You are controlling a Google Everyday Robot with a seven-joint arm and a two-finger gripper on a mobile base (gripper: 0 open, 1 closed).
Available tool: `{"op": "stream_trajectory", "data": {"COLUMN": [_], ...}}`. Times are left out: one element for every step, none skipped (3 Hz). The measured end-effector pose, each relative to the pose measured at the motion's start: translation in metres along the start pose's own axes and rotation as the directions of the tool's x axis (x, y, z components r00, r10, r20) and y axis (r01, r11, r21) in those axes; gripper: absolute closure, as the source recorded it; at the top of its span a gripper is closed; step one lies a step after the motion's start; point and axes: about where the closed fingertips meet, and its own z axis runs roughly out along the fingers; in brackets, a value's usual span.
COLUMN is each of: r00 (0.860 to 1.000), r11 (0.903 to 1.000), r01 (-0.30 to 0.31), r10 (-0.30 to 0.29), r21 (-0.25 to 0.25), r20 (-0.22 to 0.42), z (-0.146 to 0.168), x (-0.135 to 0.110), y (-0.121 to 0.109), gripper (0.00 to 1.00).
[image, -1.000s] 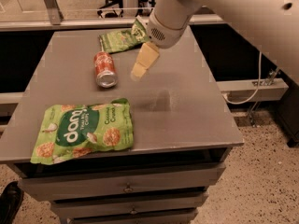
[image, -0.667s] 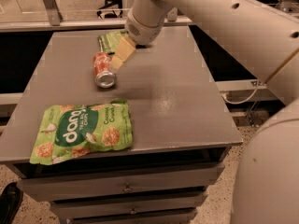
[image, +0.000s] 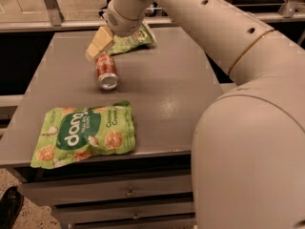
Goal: Place coke can upright
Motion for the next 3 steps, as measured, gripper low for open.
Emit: {"op": "stream_trajectory", "data": {"r00": [0.997, 0.985, 0.969], "r11": [0.9953, 0.9779, 0.9547], "r01": [-0.071, -0.143, -0.202], "r10": [0.074, 0.156, 0.227], "r21": [0.066, 0.153, 0.219], "r20": [-0.036, -0.076, -0.096], "z": [0.023, 0.041, 0.054], "x": [-0.012, -0.006, -0.001], "y": [0.01, 0.007, 0.007], "gripper": [0.0, 0.0, 0.0]}}
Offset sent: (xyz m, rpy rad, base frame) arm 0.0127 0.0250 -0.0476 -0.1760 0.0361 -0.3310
